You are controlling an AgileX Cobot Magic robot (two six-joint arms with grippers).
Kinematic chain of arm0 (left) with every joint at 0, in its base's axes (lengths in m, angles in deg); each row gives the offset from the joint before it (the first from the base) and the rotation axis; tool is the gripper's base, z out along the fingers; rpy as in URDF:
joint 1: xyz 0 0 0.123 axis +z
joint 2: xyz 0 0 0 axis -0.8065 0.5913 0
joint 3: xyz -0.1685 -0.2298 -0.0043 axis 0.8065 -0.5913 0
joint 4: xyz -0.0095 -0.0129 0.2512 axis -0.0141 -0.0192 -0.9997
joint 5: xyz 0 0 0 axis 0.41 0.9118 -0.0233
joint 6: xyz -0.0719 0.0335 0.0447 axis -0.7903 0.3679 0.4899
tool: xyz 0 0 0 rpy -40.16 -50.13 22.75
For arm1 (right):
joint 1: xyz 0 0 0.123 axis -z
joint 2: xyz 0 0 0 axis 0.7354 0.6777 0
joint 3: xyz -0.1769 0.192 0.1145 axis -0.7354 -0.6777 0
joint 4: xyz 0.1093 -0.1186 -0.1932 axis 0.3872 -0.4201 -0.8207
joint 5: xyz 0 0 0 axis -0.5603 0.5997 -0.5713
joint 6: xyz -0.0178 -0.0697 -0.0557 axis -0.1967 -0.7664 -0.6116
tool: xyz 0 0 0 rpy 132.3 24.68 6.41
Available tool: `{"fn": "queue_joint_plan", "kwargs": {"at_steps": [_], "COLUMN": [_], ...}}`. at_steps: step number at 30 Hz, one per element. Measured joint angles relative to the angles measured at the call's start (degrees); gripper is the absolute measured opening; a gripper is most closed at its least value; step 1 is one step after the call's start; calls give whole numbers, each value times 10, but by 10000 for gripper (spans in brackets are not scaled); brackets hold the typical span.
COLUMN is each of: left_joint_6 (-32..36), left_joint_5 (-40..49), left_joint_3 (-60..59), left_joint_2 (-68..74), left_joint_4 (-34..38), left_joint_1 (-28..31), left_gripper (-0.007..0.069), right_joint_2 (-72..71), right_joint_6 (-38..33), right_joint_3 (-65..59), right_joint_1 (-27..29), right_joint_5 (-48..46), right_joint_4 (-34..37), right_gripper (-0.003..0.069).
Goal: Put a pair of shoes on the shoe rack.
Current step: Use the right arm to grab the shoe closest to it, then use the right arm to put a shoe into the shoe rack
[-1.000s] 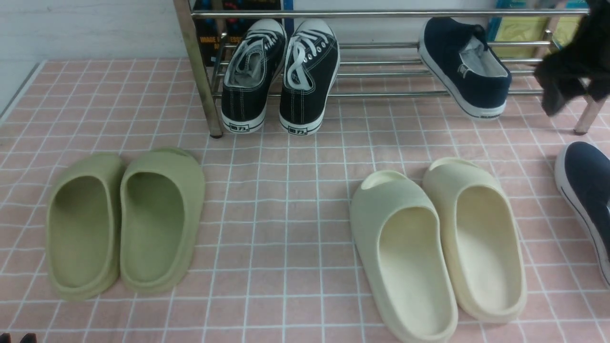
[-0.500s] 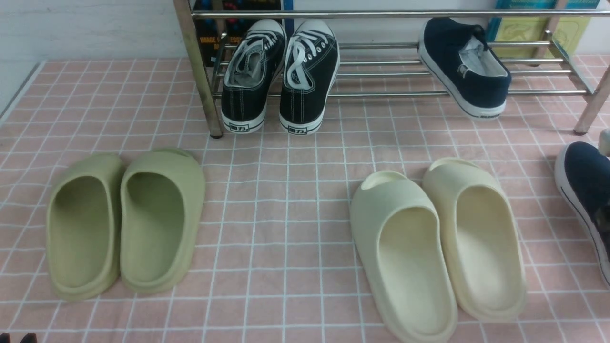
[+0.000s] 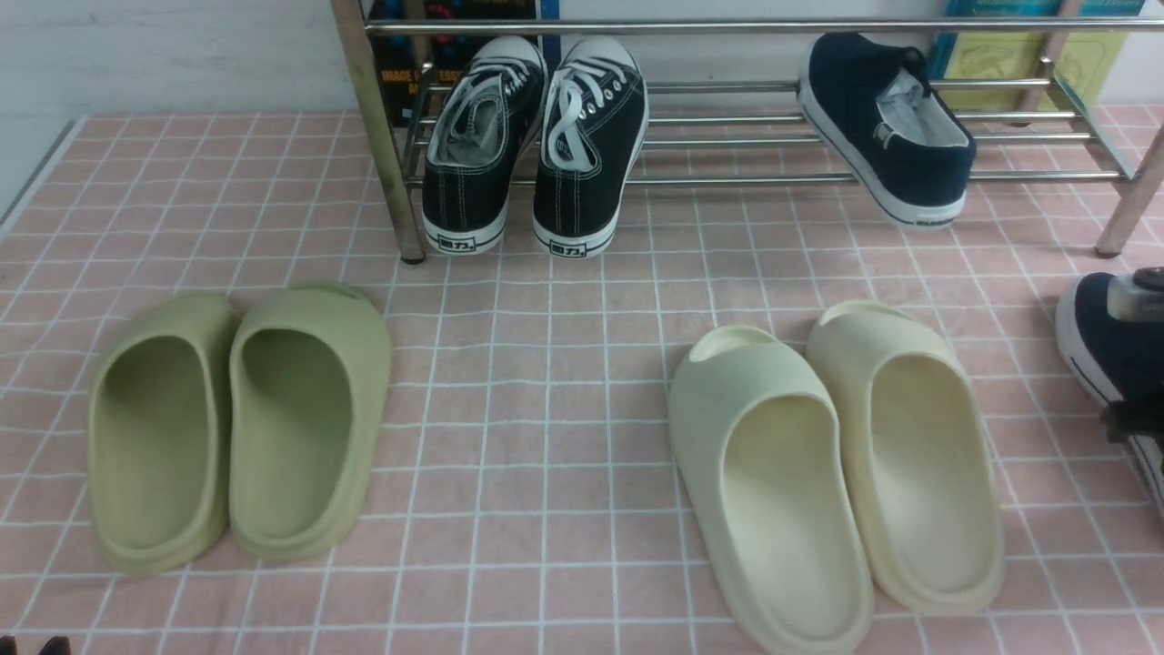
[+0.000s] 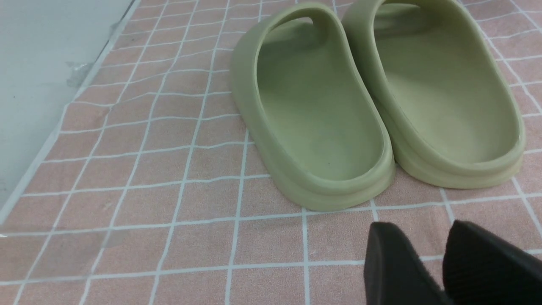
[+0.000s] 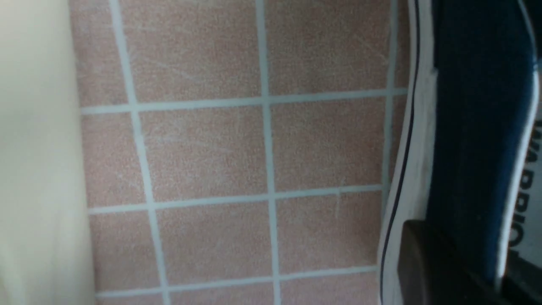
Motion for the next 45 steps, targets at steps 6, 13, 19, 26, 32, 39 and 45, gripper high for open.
{"fn": "queue_joint_plan", "kwargs": {"at_steps": [6, 13, 19, 26, 32, 39, 45], "left_joint_6": [0, 0, 0, 0, 0, 0, 0], "left_joint_5": [0, 0, 0, 1, 1, 1, 1], "left_joint_3": [0, 0, 0, 0, 0, 0, 0], "left_joint_2": [0, 0, 0, 0, 0, 0, 0], "left_joint_4": [-1, -5, -7, -7, -7, -7, -7], "left_joint_1": [0, 0, 0, 0, 0, 0, 0], "left_gripper": [222, 228, 234, 236, 236, 236, 236], "right_joint_2": [-44, -2, 100, 218, 331, 410, 413], "right_joint_6": [-40, -58, -58, -83, -92, -93, -120], "right_joint_3": [91, 189, 313, 468, 631, 751, 761], "right_joint_1": [-36, -54, -54, -54, -54, -54, -54], "right_joint_5": [-61, -66, -88, -111, -125, -150, -159], "right_joint_4": [37, 42, 32, 31, 30, 33, 37], "right_gripper": [7, 7, 7, 7, 7, 10, 57]}}
